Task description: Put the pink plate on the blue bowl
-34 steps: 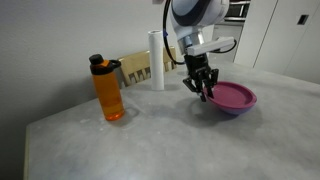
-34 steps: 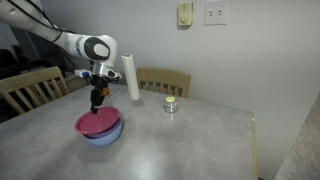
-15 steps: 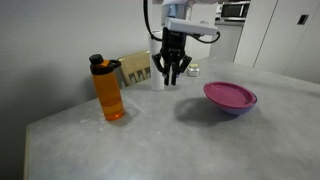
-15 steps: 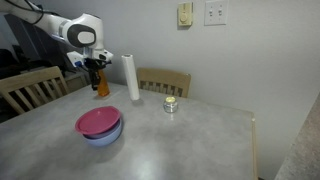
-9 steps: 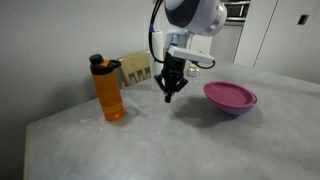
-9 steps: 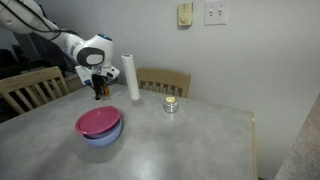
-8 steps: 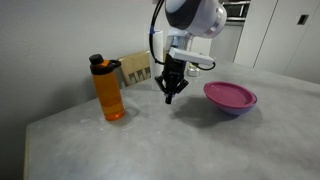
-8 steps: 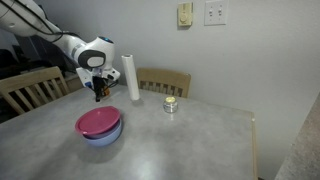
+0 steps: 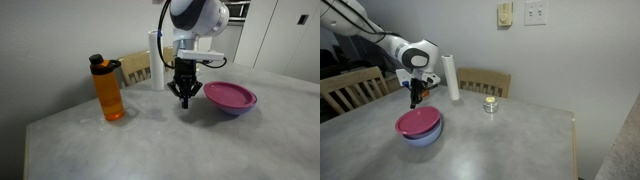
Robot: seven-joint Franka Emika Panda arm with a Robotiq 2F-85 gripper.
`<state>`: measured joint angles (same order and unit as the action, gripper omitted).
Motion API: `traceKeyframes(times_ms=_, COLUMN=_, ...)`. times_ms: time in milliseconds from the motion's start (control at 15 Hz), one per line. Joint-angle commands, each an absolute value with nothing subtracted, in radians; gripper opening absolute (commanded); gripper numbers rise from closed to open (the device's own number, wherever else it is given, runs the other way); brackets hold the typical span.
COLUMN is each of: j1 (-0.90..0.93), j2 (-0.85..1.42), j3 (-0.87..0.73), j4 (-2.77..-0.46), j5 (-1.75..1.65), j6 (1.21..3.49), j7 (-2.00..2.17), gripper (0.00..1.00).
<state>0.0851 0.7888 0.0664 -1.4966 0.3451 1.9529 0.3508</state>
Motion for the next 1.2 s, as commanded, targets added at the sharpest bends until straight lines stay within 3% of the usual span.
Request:
traceKeyframes(times_ms=0, j1=0.097, j2=0.754, j3=0.021, j4=-1.508, j5=0.286, j6=1.816, j7=0.428, gripper=0.00)
traceKeyframes(times_ms=600, j1=0.111, j2=0.755, j3=-0.029, j4=-1.445, j5=0.174, j6=1.583, j7=0.510, gripper=0.00)
traceKeyframes(times_ms=1133, j1=0.117, j2=0.764, j3=-0.032, j4=-1.430, j5=0.156, j6=1.547, j7=0.512, gripper=0.00)
